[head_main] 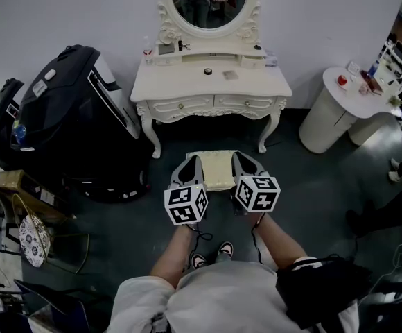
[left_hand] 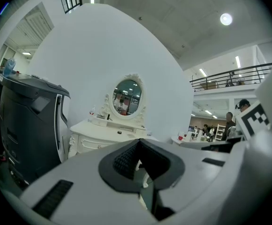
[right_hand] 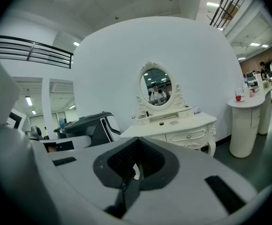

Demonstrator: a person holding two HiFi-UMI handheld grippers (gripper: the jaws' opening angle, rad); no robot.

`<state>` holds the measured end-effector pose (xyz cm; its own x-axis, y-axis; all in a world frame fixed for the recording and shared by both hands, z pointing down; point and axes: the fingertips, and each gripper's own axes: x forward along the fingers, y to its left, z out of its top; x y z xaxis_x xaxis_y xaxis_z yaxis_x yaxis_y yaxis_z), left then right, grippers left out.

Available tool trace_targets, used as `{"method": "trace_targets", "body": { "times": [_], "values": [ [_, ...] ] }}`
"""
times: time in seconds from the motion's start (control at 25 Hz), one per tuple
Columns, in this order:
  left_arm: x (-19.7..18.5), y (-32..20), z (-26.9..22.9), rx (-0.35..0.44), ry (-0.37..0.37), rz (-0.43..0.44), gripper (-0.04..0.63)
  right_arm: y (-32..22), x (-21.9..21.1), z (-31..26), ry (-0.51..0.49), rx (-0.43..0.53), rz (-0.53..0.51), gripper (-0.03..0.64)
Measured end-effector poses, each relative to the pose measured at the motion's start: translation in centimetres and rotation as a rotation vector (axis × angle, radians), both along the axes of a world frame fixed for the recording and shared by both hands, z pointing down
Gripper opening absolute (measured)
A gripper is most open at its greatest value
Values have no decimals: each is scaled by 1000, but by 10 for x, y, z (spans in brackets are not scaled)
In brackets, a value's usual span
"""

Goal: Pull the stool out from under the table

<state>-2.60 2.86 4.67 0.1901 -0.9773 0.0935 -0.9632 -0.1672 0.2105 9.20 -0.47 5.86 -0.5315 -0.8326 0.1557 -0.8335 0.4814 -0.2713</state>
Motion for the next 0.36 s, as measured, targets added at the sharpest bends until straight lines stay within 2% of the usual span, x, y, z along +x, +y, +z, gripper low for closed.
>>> {"method": "trace_targets", "body": {
  "times": [0.36],
  "values": [
    [9, -4, -5, 3, -13, 12, 8, 1, 5, -5, -4, 8, -5, -2]
  ]
}}
